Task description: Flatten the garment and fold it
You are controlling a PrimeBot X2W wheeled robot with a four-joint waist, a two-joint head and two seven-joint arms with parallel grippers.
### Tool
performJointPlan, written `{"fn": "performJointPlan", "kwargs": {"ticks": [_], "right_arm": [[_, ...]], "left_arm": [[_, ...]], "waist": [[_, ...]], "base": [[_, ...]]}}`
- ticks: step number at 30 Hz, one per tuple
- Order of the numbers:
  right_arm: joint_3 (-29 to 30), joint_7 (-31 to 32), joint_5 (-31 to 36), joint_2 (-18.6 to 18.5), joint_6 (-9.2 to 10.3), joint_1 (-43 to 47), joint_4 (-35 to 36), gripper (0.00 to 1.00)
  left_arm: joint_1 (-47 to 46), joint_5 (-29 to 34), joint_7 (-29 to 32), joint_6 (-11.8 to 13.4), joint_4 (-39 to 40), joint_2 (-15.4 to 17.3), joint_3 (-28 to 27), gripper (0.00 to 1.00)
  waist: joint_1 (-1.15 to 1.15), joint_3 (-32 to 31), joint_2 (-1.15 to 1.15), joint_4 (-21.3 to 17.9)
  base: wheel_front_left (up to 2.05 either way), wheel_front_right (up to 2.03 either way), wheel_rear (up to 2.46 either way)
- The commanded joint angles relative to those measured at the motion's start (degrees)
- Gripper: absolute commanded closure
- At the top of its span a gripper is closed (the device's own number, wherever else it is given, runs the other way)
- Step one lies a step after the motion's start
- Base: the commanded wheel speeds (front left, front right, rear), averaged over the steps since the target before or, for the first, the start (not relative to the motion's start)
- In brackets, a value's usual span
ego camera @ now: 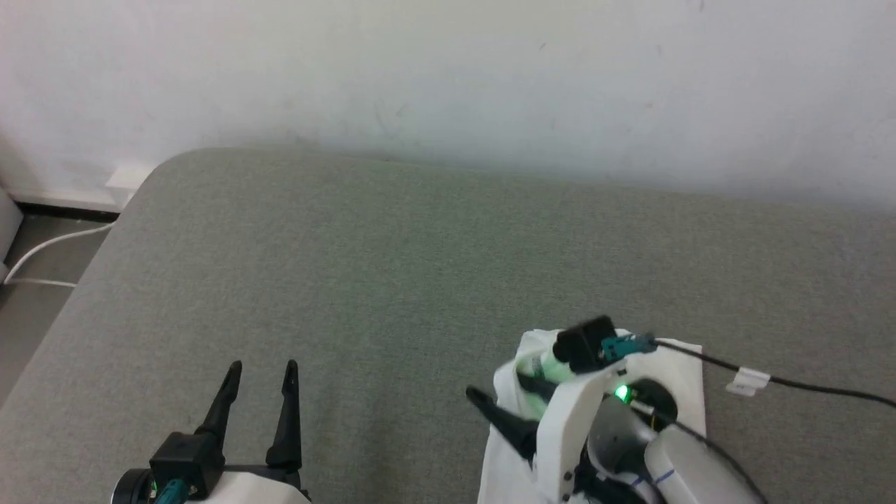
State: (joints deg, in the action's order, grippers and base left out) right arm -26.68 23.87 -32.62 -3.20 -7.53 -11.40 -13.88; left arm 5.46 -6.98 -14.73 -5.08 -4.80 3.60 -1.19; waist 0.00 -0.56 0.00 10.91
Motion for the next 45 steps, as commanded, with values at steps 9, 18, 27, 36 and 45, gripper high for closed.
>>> {"fn": "performJointPlan", "kwargs": {"ticks": [9,18,27,36,45], "right_arm": [[5.8,-11.8,13.6,-10.6,0.04,-9.4,7.3,0.00],[15.8,-18.7,15.7,-16.3,0.04,-4.5,8.6,0.00],[14.9,-12.9,11.1,-18.6,0.04,1.8,13.6,0.00],[21.9,-17.9,14.9,-16.6,0.04,7.2,19.4,0.00],[30.6,-26.5,18.4,-6.9,0.04,16.8,18.6,0.00]], "left_arm": [[-0.7,0.9,-0.3,-0.5,2.5,-0.4,-0.3,0.00],[-0.3,0.9,-0.3,0.1,4.0,-0.6,0.3,0.00],[-0.3,0.9,-0.3,0.1,3.7,-0.6,0.1,0.00],[-0.7,0.9,-0.3,0.0,4.3,-0.7,0.2,0.00],[-0.6,1.0,-0.3,0.1,4.8,-0.7,1.0,0.00]], "waist": [[0.00,-1.1,0.00,-4.8],[0.00,-0.3,0.00,-7.5],[0.00,0.7,0.00,-8.7],[0.00,1.1,0.00,-8.2],[0.00,1.3,0.00,-7.6]], "base": [[0.00,0.00,0.00],[0.00,0.00,0.00],[0.00,0.00,0.00],[0.00,0.00,0.00],[0.00,0.00,0.00]]}}
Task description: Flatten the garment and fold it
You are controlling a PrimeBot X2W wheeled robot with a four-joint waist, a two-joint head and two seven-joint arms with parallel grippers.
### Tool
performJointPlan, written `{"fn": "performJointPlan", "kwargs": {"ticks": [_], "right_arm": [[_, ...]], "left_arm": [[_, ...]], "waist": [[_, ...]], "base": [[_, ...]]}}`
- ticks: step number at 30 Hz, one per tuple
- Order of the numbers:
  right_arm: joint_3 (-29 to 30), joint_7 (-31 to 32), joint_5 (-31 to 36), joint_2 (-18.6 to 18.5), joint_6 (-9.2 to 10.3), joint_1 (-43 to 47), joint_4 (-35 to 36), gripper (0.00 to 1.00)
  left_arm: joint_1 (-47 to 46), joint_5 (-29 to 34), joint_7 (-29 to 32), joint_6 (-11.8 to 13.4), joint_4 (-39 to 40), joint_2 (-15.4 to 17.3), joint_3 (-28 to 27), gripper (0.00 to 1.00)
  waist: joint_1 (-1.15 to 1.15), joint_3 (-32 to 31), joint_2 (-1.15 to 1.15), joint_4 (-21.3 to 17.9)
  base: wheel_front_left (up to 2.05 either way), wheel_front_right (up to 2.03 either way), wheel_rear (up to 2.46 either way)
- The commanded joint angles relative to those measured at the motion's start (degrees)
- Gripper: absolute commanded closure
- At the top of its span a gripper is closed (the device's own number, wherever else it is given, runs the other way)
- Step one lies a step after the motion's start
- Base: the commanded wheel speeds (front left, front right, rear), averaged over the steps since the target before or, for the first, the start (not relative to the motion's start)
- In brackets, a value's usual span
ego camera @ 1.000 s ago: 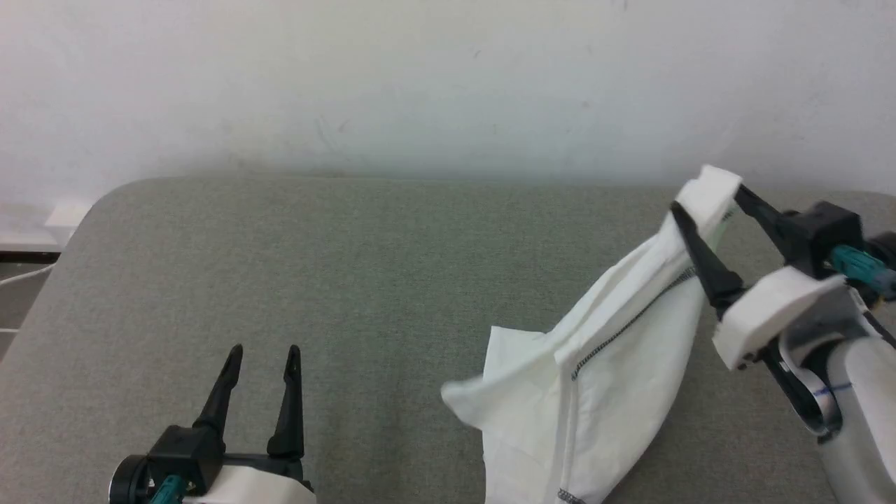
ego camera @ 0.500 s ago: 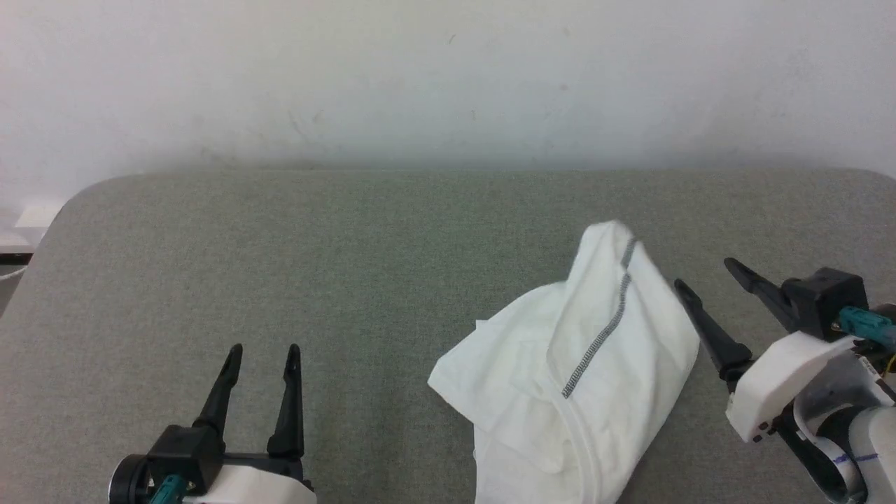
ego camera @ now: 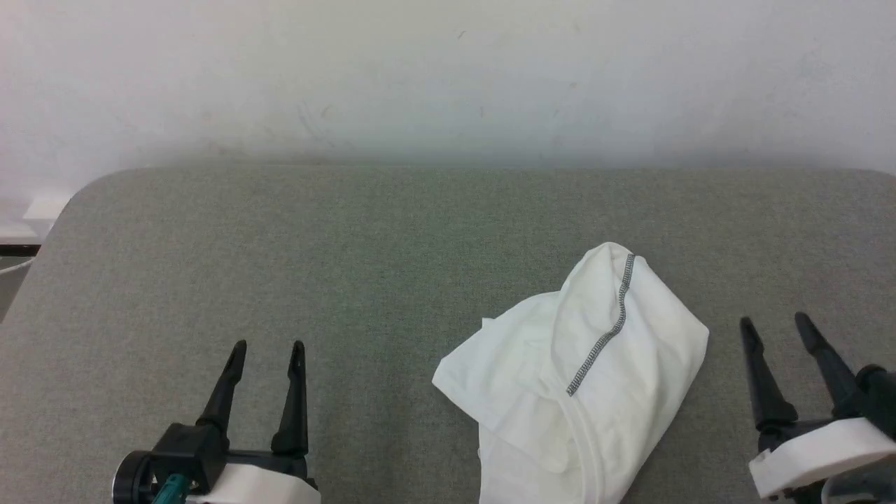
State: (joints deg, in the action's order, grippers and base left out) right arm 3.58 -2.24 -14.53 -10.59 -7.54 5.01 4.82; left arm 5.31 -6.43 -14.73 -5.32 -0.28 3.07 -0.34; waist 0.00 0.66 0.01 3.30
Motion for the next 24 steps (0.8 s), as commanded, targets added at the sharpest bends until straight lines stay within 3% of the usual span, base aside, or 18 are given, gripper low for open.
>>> {"fn": "performJointPlan", "kwargs": {"ticks": [1,7,13,14,20,24], "right_arm": [[0.4,-0.4,0.5,1.2,0.05,0.8,-0.2,0.00],[-0.1,4.6,0.1,1.3,0.05,1.1,-0.7,0.00],[-0.5,20.2,-7.5,2.5,0.05,0.5,-3.2,0.00],[-0.5,20.2,-7.5,2.5,0.05,0.5,-3.2,0.00],[1.7,33.9,-15.2,4.9,0.05,-4.2,-9.8,0.00],[2.4,40.0,-16.3,6.0,0.05,-7.8,-15.1,0.00]], "left_arm": [[-0.4,0.5,-0.3,0.4,0.2,-0.2,0.3,0.00],[-0.9,0.8,-0.3,0.3,-0.1,-0.2,0.7,0.00],[-1.6,0.8,-0.3,0.3,-0.9,-0.2,1.5,0.00],[-1.6,0.8,-0.3,0.3,-0.9,-0.2,1.5,0.00],[-2.8,1.0,-0.3,0.4,-1.8,-0.2,3.0,0.00],[-3.8,1.0,-0.3,0.4,-2.1,-0.2,3.6,0.00]], "waist": [[0.00,0.1,-0.01,-0.1],[0.00,0.9,-0.01,0.2],[0.00,2.9,-0.01,1.3],[0.00,2.9,-0.01,1.3],[0.00,5.5,-0.01,3.2],[0.00,6.8,-0.01,4.7]], "base": [[0.00,0.00,0.00],[0.00,0.00,0.00],[0.00,0.00,0.00],[0.00,0.00,0.00],[0.00,0.00,0.00],[0.00,0.00,0.00]]}}
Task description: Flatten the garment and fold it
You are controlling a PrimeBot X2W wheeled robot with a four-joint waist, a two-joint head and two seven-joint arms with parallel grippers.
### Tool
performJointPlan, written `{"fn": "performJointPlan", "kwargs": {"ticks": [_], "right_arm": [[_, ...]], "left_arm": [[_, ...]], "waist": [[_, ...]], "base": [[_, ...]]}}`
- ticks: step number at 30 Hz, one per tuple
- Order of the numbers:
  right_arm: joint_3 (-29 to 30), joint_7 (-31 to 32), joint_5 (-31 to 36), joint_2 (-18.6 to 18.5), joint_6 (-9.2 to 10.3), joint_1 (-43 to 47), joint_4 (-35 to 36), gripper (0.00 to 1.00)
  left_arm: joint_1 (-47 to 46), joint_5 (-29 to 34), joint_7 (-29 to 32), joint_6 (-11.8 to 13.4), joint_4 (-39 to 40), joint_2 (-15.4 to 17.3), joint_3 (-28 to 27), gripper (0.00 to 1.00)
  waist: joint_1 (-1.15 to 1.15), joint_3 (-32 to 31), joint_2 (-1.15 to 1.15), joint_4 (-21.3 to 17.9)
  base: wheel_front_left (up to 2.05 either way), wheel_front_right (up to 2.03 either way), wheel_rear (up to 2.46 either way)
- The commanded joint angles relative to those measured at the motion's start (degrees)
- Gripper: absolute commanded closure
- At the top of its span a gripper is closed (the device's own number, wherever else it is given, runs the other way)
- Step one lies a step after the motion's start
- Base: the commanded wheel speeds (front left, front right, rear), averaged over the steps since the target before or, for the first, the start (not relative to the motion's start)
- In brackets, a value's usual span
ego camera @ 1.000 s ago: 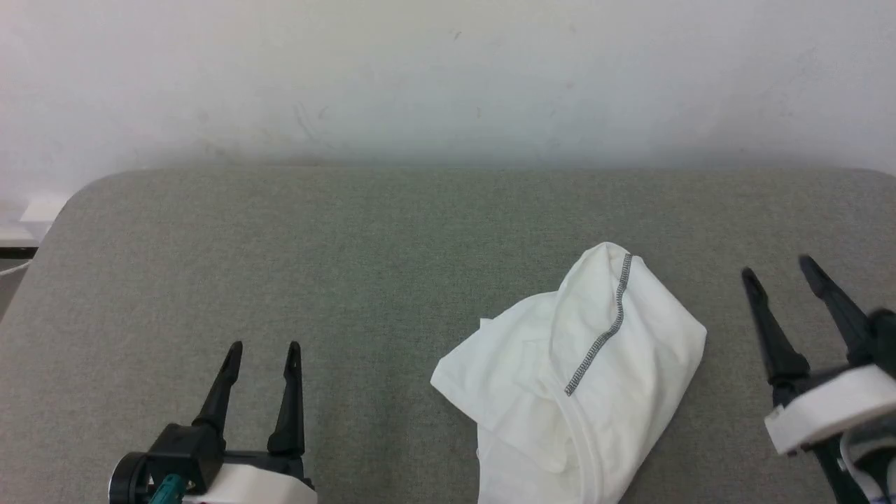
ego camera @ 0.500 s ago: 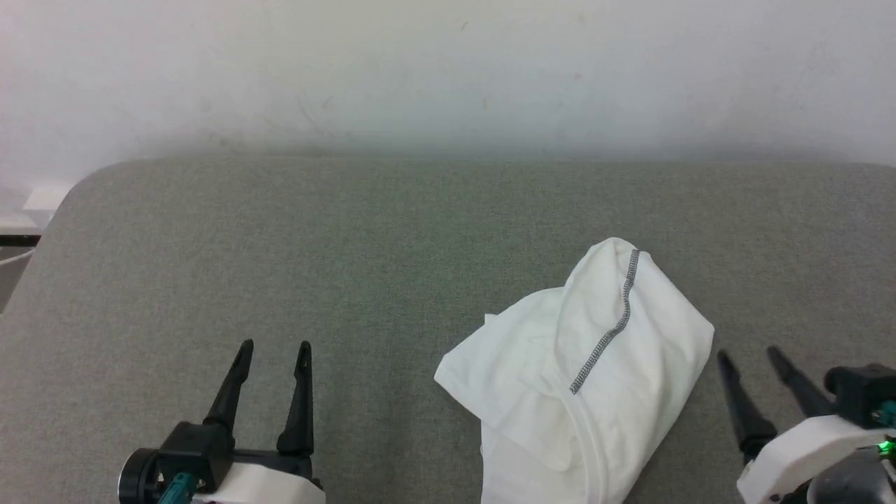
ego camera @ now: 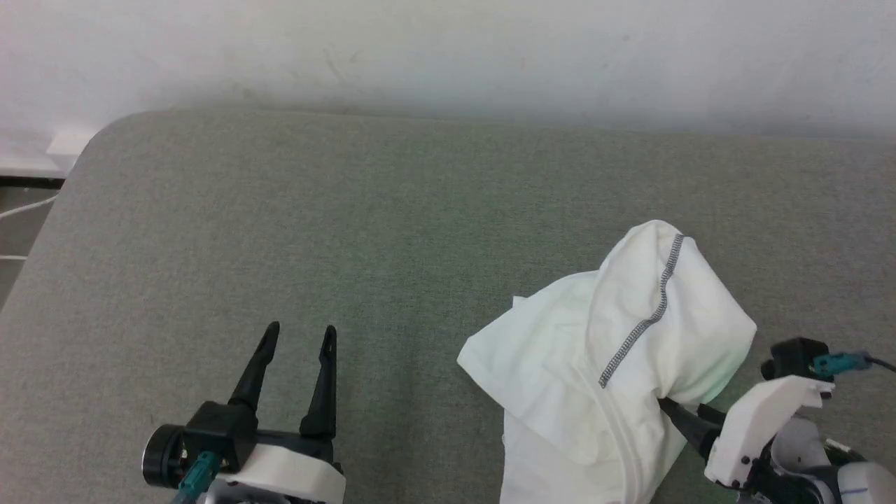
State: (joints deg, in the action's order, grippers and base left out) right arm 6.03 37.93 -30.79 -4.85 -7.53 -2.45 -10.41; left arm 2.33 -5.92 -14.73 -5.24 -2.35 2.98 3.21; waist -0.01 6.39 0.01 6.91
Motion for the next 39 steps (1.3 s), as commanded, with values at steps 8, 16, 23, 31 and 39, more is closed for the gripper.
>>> {"fn": "performJointPlan", "kwargs": {"ticks": [8,16,23,31,39], "right_arm": [[-6.3,2.0,1.2,1.1,0.04,-3.3,-7.3,0.65],[-13.9,-6.5,7.6,-5.3,0.04,-5.7,-7.9,1.00],[-22.7,-4.5,11.3,-17.1,0.04,-9.7,-0.9,1.00],[-30.9,-1.4,11.3,-35.7,0.04,-17.6,4.7,1.00],[-32.0,-8.4,9.8,-46.4,0.04,-22.0,-3.5,1.00]], "left_arm": [[-2.2,0.7,-0.3,0.1,-0.4,-0.1,0.3,0.00],[-1.9,0.9,-0.3,-0.1,-0.8,-0.1,0.9,0.00],[-2.5,0.6,-0.3,-0.5,-0.7,-0.1,4.2,0.00],[-8.4,-0.1,-0.3,-0.1,-0.6,-0.1,10.4,0.00],[-16.2,1.1,-0.3,-0.2,-0.9,-0.1,13.5,0.00]], "waist": [[0.01,2.1,-0.01,3.4],[0.01,0.4,-0.01,1.1],[0.01,0.4,-0.01,-6.6],[0.01,6.8,-0.01,-16.1],[0.01,16.4,-0.01,-18.6]], "base": [[0.00,0.00,0.00],[0.00,0.00,0.00],[0.00,0.00,0.00],[0.00,0.00,0.00],[0.00,0.00,0.00]]}}
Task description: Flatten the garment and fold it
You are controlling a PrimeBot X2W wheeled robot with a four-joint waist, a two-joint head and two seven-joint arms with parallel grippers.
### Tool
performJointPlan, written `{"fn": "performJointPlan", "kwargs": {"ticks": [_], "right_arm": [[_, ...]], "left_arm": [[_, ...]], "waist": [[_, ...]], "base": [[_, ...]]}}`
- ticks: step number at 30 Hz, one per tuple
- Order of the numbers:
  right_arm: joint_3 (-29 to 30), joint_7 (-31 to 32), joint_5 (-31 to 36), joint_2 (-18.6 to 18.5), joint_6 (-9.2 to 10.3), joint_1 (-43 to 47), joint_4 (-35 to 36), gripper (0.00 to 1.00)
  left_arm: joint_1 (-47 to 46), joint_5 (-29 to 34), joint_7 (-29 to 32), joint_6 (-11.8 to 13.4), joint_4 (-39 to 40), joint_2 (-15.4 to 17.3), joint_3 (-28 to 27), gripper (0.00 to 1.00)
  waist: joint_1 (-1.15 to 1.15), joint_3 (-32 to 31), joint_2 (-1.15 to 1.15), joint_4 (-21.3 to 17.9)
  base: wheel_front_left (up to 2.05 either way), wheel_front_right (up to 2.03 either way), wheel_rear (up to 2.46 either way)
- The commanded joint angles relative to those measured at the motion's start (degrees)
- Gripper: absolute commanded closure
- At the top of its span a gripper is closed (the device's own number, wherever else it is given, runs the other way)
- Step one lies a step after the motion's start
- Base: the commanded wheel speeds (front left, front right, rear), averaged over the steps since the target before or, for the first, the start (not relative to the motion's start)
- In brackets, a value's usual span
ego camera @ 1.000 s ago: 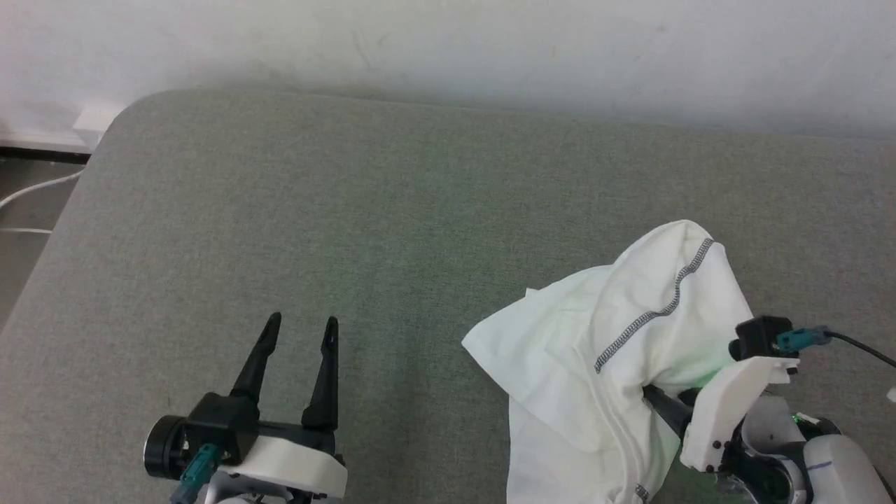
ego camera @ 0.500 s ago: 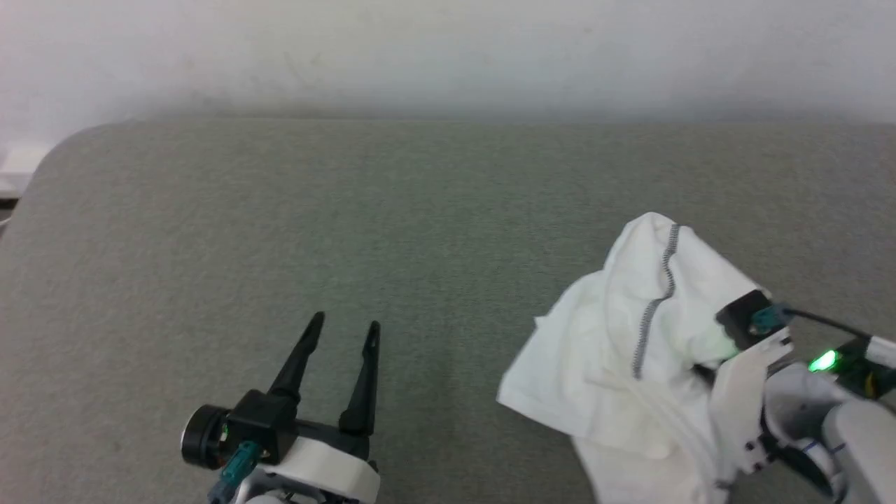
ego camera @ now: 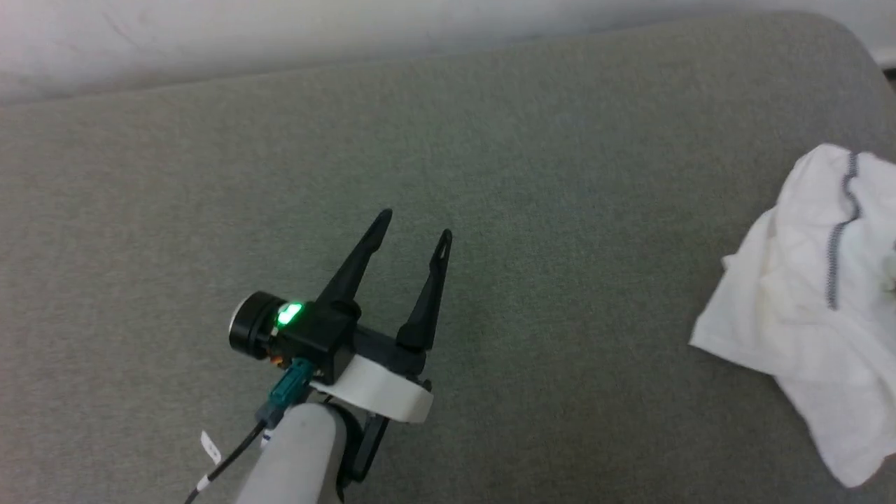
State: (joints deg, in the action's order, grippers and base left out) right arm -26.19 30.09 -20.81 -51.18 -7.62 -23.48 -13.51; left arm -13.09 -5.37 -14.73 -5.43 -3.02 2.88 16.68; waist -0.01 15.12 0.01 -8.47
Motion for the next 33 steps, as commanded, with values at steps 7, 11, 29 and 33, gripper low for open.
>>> {"fn": "performJointPlan", "kwargs": {"ticks": [7,11,29,33], "right_arm": [[3.9,-9.2,1.8,-1.3,0.13,-3.8,-13.4,1.00],[6.6,-13.0,4.4,-1.4,0.13,-5.3,-20.8,1.00],[12.1,-16.5,5.0,3.2,0.13,-10.1,-31.5,0.00],[13.1,-15.3,3.4,3.6,0.13,-12.4,-28.2,0.00]], "left_arm": [[-4.0,2.0,-0.3,-0.6,-1.0,0.2,0.4,0.00],[-4.9,2.1,-0.3,-0.8,-0.9,0.2,0.2,0.00],[0.1,0.5,-0.3,0.0,-1.6,0.1,-2.6,0.00],[3.1,0.0,-0.3,0.4,-1.2,0.0,-4.2,0.00]], "waist": [[0.01,12.9,-0.01,-1.0],[0.01,14.3,-0.01,0.7],[0.01,2.5,-0.01,0.7],[0.01,-2.8,-0.01,0.6]], "base": [[0.00,0.00,0.00],[0.00,0.00,0.00],[0.00,0.00,0.00],[0.00,0.00,0.00]]}}
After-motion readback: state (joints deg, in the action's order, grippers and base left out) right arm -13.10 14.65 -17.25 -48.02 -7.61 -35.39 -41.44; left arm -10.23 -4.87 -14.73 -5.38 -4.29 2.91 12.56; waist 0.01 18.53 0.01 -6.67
